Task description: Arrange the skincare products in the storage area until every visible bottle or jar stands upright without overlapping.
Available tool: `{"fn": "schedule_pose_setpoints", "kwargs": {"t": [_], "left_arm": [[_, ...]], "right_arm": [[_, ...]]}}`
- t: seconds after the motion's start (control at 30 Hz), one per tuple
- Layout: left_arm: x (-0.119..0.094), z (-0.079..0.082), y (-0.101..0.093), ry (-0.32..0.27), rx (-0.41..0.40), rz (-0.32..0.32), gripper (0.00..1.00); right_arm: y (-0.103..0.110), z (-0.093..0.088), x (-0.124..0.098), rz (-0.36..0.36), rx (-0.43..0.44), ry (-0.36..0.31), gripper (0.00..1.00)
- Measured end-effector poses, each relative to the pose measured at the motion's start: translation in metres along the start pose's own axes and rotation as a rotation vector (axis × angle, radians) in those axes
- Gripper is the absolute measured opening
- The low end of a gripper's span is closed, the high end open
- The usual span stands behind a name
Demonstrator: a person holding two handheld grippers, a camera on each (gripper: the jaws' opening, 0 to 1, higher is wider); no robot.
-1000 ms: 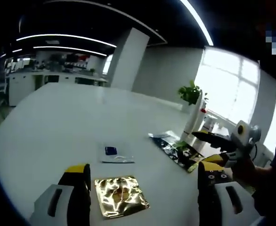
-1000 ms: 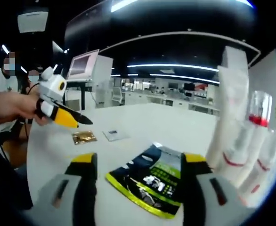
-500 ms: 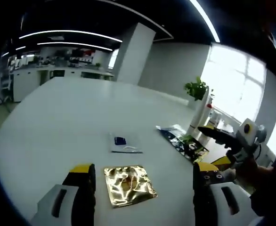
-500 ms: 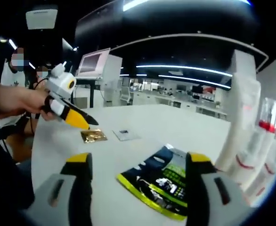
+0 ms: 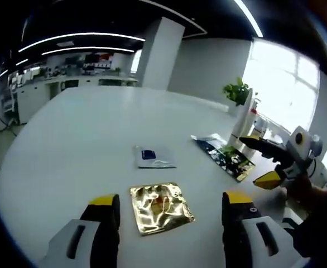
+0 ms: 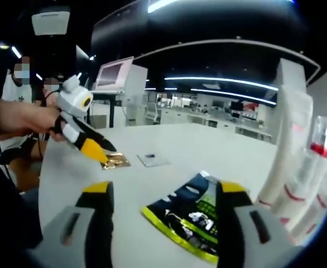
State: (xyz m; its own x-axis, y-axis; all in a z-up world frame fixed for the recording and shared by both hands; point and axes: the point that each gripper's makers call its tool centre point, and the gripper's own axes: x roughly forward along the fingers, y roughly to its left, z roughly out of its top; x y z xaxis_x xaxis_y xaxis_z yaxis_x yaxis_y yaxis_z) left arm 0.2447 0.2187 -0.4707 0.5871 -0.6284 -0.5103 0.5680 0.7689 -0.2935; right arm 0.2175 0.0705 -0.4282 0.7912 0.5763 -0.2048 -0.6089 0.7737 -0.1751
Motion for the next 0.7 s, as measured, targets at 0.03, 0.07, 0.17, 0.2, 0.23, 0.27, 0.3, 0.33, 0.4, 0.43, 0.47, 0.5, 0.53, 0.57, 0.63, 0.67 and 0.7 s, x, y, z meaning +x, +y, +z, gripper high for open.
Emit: {"fn": "schedule_pose_setpoints", "kwargs": {"t": [0.03,0.07,0.17,0.2,0.23,0.27,0.3,0.33,0.4,0.43,0.47,0.5,0.53,0.57,0.63,0.67,0.7], "left_arm": [[0.000,0.000,0.000,0.005,0.002,-0.002,0.73],[0.000,-0.001,-0.002,0.010,0.005,-0.001,0.71],[0.002,-0.005,-0.004,0.027,0.028,0.007,0.62],[0.002,-0.007,-0.001,0.040,0.053,0.030,0.58],[0.003,-0.009,0.000,0.049,0.073,0.044,0.56],[0.003,-0.010,-0.001,0.052,0.095,0.052,0.54],[0.004,-0.011,0.000,0.055,0.123,0.060,0.52],[0.004,-0.012,-0.001,0.057,0.138,0.064,0.52],[0.005,-0.013,-0.001,0.058,0.158,0.074,0.50],[0.005,-0.014,-0.001,0.058,0.163,0.077,0.49],[0.005,-0.014,-0.001,0.059,0.171,0.081,0.48],[0.005,-0.014,-0.001,0.063,0.186,0.089,0.46],[0.003,-0.015,0.003,0.076,0.235,0.111,0.43],[0.004,-0.013,0.001,0.059,0.248,0.108,0.42],[0.000,-0.016,-0.001,0.062,0.221,0.105,0.41],[0.000,-0.015,0.000,0.061,0.219,0.106,0.41],[-0.001,-0.015,-0.001,0.059,0.218,0.107,0.41]], "right_arm": [[0.000,0.000,0.000,-0.001,-0.001,0.001,0.75],[0.000,-0.001,-0.001,0.000,0.000,0.002,0.74],[0.000,-0.004,-0.001,-0.001,-0.003,0.013,0.73],[0.000,-0.004,-0.001,0.000,-0.002,0.013,0.73],[0.000,-0.004,-0.001,-0.001,-0.002,0.013,0.73],[0.000,-0.004,-0.001,-0.001,-0.004,0.013,0.73],[0.001,-0.003,-0.001,0.000,-0.005,0.013,0.72],[0.001,-0.004,-0.001,0.000,-0.005,0.013,0.72],[0.001,-0.004,-0.001,0.000,-0.004,0.013,0.72],[0.001,-0.004,-0.001,0.001,-0.005,0.015,0.71],[0.001,-0.005,-0.001,0.001,-0.006,0.018,0.71],[0.001,-0.006,-0.001,0.001,-0.007,0.022,0.71],[0.002,-0.007,-0.001,0.002,-0.006,0.023,0.71],[0.002,-0.008,-0.001,0.002,-0.004,0.025,0.71],[0.003,-0.009,-0.001,0.004,-0.002,0.027,0.70],[0.003,-0.009,-0.001,0.005,-0.003,0.029,0.70],[0.004,-0.010,0.000,0.007,-0.003,0.032,0.70]]}}
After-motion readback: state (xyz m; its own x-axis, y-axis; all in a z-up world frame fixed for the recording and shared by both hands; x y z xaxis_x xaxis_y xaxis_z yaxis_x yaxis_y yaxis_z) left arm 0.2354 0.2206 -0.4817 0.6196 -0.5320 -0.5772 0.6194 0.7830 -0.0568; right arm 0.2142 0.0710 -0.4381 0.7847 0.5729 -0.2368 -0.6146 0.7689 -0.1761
